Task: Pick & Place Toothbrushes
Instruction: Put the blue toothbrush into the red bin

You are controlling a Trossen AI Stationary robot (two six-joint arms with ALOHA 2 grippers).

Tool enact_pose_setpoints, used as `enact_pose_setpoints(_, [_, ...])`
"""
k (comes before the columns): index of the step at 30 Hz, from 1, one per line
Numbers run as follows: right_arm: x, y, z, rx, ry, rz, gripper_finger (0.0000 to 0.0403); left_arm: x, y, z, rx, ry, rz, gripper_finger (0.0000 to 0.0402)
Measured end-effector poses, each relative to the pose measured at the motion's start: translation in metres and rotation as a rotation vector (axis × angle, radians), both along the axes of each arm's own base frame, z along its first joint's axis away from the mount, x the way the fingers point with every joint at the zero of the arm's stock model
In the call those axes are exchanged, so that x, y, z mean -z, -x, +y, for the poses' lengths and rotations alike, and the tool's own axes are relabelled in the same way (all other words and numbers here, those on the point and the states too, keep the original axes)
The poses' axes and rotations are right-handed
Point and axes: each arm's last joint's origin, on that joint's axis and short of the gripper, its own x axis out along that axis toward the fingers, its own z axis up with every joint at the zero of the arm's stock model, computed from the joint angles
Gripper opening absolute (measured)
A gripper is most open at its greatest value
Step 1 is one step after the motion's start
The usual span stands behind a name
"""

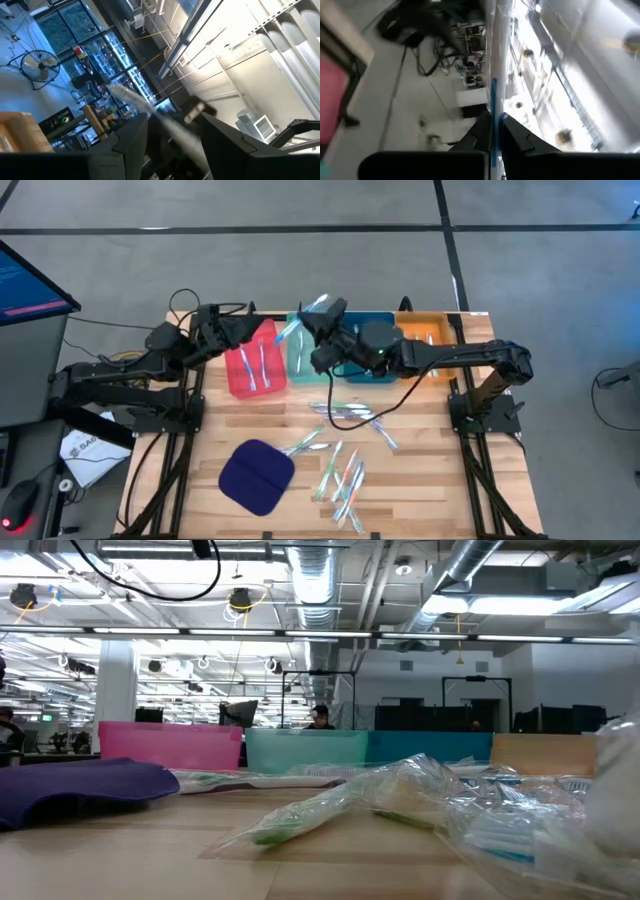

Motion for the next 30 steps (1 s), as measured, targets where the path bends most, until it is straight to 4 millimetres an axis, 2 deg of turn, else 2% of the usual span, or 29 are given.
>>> enact_pose_setpoints(4, [-0.010, 0.003, -0.016, -0.026, -0.327, -0.096, 0.0010, 0.000, 0.000, -0.001, 0.020, -0.009, 0.003, 0.0168])
enact_pose_setpoints(9, [-0.026, 0.013, -0.053, -0.221, -0.998, -0.224, 0.0010, 0.000, -0.001, -0.002, 0.028, -0.008, 0.005, 0.0166])
enact_pose_setpoints(12, [-0.024, 0.016, -0.076, -0.313, -1.348, -0.260, 0.0010, 0.000, -0.001, -0.002, 0.028, -0.008, 0.006, 0.0166])
enact_pose_setpoints(15, [-0.018, 0.013, -0.093, -0.358, -1.589, -0.272, 0.0010, 0.000, -0.001, -0.002, 0.024, -0.016, 0.008, 0.0166])
enact_pose_setpoints(19, [-0.003, 0.006, -0.113, -0.350, -1.926, -0.243, 0.0010, -0.003, 0.003, -0.004, -0.001, -0.090, 0.011, 0.0163])
enact_pose_setpoints(22, [0.016, -0.006, -0.123, -0.295, -2.102, -0.213, 0.0010, -0.004, 0.003, -0.008, 0.001, -0.135, 0.013, 0.0161])
enact_pose_setpoints(25, [0.036, -0.021, -0.127, -0.231, -2.233, -0.206, 0.0010, -0.004, 0.002, -0.015, 0.027, -0.168, 0.021, 0.0161])
enact_pose_setpoints(30, [0.075, -0.052, -0.130, -0.109, -2.344, -0.211, 0.0010, -0.004, -0.001, -0.030, 0.066, -0.241, 0.041, 0.0156])
